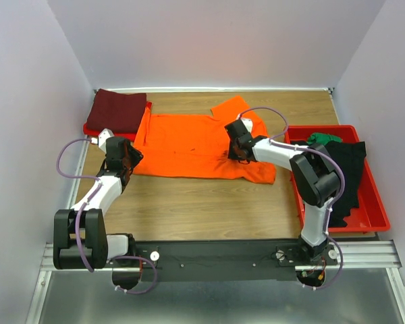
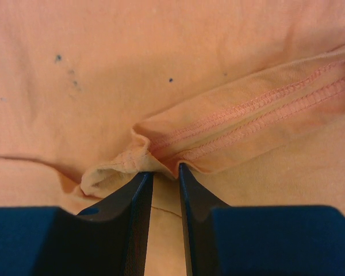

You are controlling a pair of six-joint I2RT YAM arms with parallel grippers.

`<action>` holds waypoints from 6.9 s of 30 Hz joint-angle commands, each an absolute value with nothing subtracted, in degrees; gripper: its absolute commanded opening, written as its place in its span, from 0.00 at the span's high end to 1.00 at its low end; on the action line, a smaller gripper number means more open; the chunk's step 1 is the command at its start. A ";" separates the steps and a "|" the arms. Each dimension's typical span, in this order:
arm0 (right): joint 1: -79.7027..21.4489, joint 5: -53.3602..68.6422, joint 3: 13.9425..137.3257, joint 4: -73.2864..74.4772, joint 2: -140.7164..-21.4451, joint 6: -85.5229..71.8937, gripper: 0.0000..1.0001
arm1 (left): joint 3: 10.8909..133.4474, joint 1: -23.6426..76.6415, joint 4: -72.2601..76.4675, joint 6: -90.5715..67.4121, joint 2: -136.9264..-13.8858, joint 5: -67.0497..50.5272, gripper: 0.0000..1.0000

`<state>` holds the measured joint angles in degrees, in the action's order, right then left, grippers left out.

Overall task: Fold and stack the t-shirts
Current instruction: Fold the tshirt

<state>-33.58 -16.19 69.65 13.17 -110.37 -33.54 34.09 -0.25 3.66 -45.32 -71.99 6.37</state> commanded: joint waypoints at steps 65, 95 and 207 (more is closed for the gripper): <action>-22.15 -18.72 37.88 15.21 -79.89 -45.97 0.22 | 37.44 -0.79 -1.32 -52.82 -85.60 20.13 0.77; -20.74 -17.85 43.59 34.97 -58.99 -42.45 0.99 | 31.38 -1.41 -17.12 -55.81 -52.41 16.52 1.00; -20.65 -2.29 83.32 13.80 -111.88 -22.06 0.31 | 91.49 2.37 -24.17 -42.98 -119.88 21.97 0.67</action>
